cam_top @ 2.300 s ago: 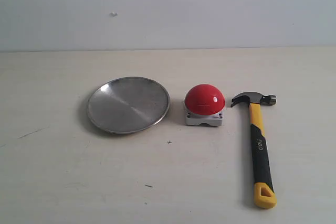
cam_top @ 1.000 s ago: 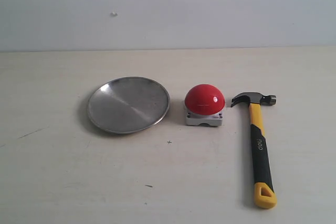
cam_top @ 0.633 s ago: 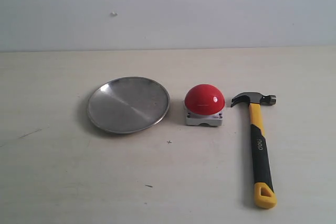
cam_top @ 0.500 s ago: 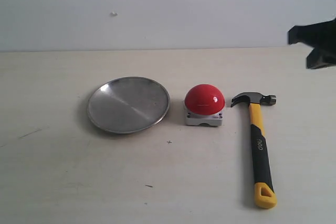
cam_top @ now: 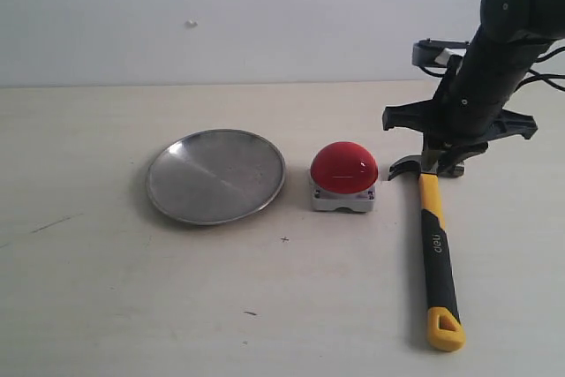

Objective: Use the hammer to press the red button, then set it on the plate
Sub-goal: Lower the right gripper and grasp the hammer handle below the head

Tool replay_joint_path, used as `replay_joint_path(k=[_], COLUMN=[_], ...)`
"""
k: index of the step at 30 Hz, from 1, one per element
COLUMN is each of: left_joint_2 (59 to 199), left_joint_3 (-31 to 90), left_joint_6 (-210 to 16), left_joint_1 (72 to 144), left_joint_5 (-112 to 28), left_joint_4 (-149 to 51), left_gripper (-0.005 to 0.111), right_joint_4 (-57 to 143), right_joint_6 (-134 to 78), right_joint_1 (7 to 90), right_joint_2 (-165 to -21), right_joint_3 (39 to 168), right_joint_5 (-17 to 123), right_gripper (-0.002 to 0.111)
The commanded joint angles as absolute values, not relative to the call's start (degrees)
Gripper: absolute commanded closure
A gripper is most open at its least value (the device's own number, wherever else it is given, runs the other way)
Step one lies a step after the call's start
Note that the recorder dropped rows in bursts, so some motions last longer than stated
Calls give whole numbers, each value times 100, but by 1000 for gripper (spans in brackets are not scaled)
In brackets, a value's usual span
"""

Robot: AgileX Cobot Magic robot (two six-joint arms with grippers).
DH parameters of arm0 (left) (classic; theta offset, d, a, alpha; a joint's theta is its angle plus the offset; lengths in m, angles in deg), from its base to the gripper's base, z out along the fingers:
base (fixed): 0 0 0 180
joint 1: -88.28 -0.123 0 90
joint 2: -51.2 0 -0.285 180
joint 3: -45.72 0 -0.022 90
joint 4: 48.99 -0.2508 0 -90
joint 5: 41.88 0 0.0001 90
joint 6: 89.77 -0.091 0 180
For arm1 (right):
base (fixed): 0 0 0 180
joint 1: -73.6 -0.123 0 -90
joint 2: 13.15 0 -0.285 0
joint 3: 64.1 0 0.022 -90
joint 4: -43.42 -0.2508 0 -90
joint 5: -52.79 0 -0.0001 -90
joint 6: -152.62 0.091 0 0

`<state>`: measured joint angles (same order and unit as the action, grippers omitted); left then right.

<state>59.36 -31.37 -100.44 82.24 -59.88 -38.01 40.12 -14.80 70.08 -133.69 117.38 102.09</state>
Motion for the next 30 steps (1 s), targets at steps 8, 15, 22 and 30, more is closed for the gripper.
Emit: replay_joint_path(k=[8,15,22,30], left_joint_2=[5898,5898,5898,5898], left_joint_3=[-3149,-3149,-3149,-3149], left_joint_6=[-10049,-10049,-10049,-10049], left_joint_1=[8208,8208,8208,8208], left_joint_5=[-5974,-5974,-5974,-5974], left_joint_4=[-3815,-3815,-3815,-3815], left_gripper=[107,107,107,107], right_joint_4=[4262,4548,4523,4523], right_joint_6=[-1122,-930,-930,-920], right_joint_1=[6993,6993,6993,6993], right_joint_2=[-13971,-14184,-14424,-14632], right_joint_3=[12038,12074,12278,12309], right_joint_5=[10472,10365,10382,10373], right_gripper=[53,53,53,54])
